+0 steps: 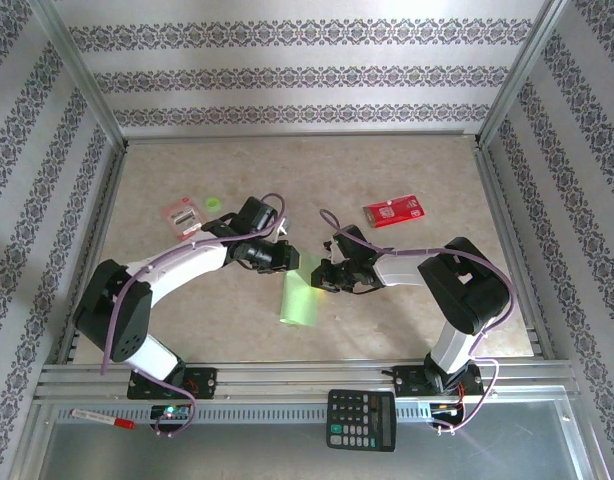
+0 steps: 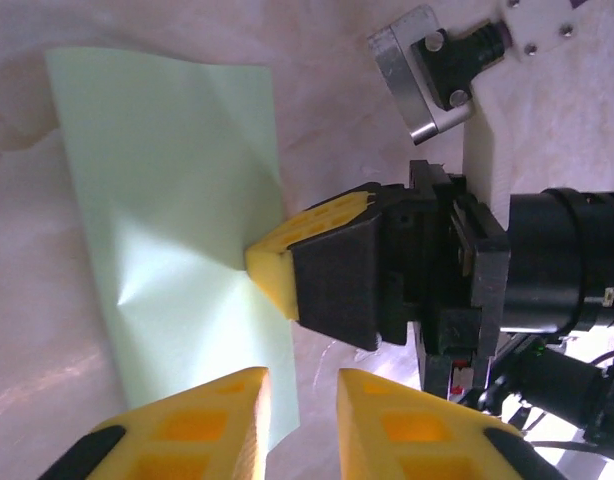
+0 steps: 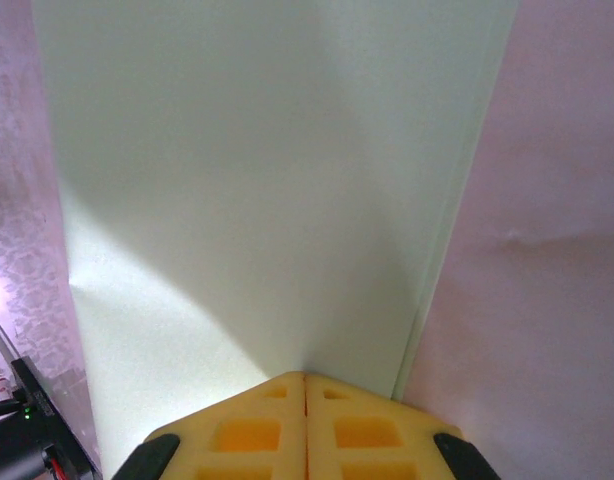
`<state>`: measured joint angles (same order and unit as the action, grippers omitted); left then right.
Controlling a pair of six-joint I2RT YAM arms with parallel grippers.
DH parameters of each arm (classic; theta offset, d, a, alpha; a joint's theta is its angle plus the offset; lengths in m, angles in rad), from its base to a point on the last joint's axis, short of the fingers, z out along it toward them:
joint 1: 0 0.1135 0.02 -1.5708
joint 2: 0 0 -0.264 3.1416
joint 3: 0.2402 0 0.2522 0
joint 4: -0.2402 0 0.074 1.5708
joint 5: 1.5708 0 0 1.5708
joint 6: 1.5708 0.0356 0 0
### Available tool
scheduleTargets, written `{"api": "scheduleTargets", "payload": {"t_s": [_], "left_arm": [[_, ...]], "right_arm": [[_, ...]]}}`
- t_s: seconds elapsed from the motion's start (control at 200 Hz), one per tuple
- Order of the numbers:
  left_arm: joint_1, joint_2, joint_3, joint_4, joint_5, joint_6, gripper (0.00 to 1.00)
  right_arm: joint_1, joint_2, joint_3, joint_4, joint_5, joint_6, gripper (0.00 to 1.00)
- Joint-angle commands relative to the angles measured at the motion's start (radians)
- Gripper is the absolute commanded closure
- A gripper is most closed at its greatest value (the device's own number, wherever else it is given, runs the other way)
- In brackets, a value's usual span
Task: Fold a paper plane with a square sheet of paper (pick it up from the middle)
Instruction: Hold the square sheet of paper at the bottom-center of the table, then first fold a square sheet of paper at the bottom-center of the table.
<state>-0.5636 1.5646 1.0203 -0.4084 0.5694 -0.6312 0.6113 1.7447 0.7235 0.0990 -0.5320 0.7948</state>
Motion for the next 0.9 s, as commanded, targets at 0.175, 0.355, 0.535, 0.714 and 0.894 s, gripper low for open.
{"api": "scheduleTargets", "payload": {"t_s": [0.175, 0.355, 0.535, 0.714, 0.894], "left_arm": [[-0.005, 0.141, -0.035, 0.051, 0.014, -0.003, 0.85], [0.027, 0.19, -0.093, 0.091, 0.018, 0.015, 0.86], [0.041, 0.221, -0.116, 0.11, 0.029, 0.028, 0.85], [0.044, 0.179, -0.11, 0.113, 0.056, 0.017, 0.83], [0.047, 0.143, -0.069, 0.142, 0.092, -0.007, 0.8]], "right_arm": [[0.019, 0.104, -0.052, -0.139, 0.161, 0.004, 0.94], [0.019, 0.11, -0.049, -0.142, 0.163, 0.003, 0.95], [0.019, 0.11, -0.059, -0.148, 0.17, 0.004, 0.95], [0.019, 0.105, -0.063, -0.147, 0.17, 0.003, 0.95], [0.019, 0.101, -0.056, -0.153, 0.171, -0.002, 0.96]]}}
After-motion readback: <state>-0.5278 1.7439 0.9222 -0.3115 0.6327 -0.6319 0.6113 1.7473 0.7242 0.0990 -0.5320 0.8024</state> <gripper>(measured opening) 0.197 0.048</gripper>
